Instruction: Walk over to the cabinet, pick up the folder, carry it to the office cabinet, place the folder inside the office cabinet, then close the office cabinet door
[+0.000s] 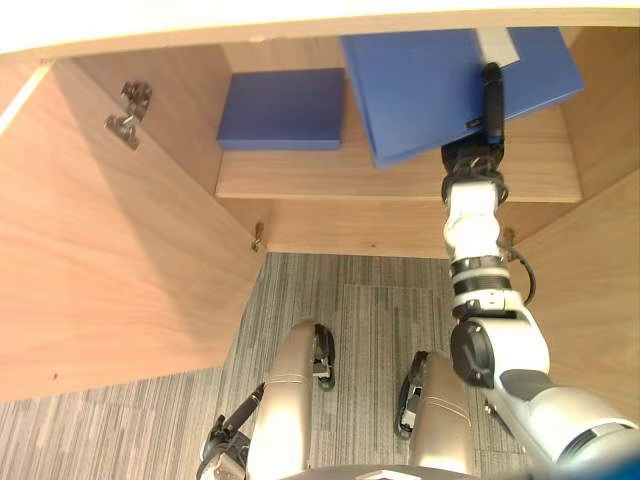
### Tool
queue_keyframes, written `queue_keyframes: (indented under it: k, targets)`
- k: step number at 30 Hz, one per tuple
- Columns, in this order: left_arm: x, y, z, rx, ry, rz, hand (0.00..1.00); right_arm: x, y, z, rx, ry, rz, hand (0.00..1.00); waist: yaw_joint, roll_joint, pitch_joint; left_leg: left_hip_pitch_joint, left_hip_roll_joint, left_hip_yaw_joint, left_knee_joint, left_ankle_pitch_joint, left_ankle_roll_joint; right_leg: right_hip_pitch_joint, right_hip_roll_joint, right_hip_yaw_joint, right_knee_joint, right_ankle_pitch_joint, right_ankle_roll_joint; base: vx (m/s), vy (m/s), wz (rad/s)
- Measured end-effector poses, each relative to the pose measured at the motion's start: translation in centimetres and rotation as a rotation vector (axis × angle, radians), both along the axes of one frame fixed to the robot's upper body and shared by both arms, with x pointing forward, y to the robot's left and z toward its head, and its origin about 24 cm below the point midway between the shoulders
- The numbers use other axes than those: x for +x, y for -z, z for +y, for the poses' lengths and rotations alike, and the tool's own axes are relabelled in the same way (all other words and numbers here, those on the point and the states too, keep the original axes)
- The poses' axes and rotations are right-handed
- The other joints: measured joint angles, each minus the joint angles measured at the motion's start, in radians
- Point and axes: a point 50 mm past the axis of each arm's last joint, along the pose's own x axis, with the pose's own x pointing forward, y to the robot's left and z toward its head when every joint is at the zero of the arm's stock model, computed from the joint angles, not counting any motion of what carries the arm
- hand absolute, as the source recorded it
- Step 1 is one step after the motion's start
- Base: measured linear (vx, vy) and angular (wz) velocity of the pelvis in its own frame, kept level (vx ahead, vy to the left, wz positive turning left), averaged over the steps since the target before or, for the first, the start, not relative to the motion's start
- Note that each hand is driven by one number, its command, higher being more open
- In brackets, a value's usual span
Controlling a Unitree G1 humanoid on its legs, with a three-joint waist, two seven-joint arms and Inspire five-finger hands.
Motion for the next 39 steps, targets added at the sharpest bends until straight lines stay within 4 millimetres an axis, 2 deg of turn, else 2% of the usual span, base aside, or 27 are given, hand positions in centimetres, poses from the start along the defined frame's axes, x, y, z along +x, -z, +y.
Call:
queue_keyframes:
  k: [4, 6, 13, 14, 19, 29, 35, 39]
  targets:
    - [0.6, -0.3, 0.2, 0.025, -0.014, 0.003, 1.00, 0.3, -0.3, -1.9, 0.217, 0.027, 0.034, 0.00, 0.019, 0.001, 0.000, -0.036, -0.037, -0.035, 0.010, 0.009, -0.005, -0.001, -0.036, -0.040, 0.021, -0.022, -0.005, 0.02, -0.031, 0.45]
    - [1.1, -0.6, 0.5, 0.044, -0.021, -0.013, 1.00, 0.2, -0.2, -3.3, 0.314, 0.068, 0.065, 0.00, 0.039, 0.002, -0.002, -0.062, -0.056, -0.056, 0.014, 0.014, -0.014, -0.006, -0.053, -0.066, 0.032, -0.032, -0.011, 0.01, -0.038, 0.36]
    - [1.2, -0.8, 0.7, 0.058, -0.030, -0.014, 1.00, -0.2, 0.4, -5.7, 0.387, 0.141, 0.167, 0.00, 0.063, 0.024, -0.014, -0.139, -0.091, -0.086, 0.072, 0.017, -0.015, -0.051, -0.092, -0.093, 0.110, -0.074, -0.017, 0.01, -0.036, 0.24]
    - [1.1, -0.8, 0.7, 0.059, -0.031, -0.013, 1.00, -0.3, 0.5, -6.0, 0.393, 0.149, 0.175, 1.00, 0.065, 0.024, -0.014, -0.144, -0.093, -0.087, 0.076, 0.016, -0.016, -0.055, -0.094, -0.093, 0.116, -0.078, -0.018, 0.00, -0.022, 0.10]
    - [1.0, -0.7, 0.8, 0.063, -0.046, 0.001, 1.00, -0.7, 0.6, -7.7, 0.371, 0.191, 0.211, 1.00, 0.073, 0.029, -0.014, -0.183, -0.098, -0.097, 0.100, 0.019, -0.023, -0.087, -0.101, -0.098, 0.151, -0.089, -0.027, -0.01, -0.021, 0.06]
    - [1.0, -0.7, 0.8, 0.068, -0.049, 0.003, 1.00, -1.0, -0.1, -8.7, 0.187, 0.234, 0.249, 1.00, 0.079, 0.037, -0.019, -0.187, -0.099, -0.106, 0.096, 0.025, -0.032, -0.086, -0.100, -0.108, 0.151, -0.091, -0.030, 0.00, -0.022, 0.02]
    - [1.3, -0.8, 0.8, 0.070, -0.046, -0.007, 1.00, -0.5, 0.4, -8.0, 0.101, 0.191, 0.286, 1.00, 0.070, 0.037, -0.019, -0.157, -0.096, -0.106, 0.076, 0.025, -0.033, -0.057, -0.092, -0.112, 0.126, -0.088, -0.028, 0.01, -0.015, -0.02]
    - [1.4, -0.8, 0.8, 0.067, -0.035, -0.016, 1.00, 0.3, 1.2, -6.6, -0.034, 0.100, 0.314, 1.00, 0.056, 0.037, -0.019, -0.129, -0.087, -0.106, 0.054, 0.028, -0.030, -0.029, -0.082, -0.117, 0.095, -0.080, -0.027, 0.03, -0.042, -0.07]
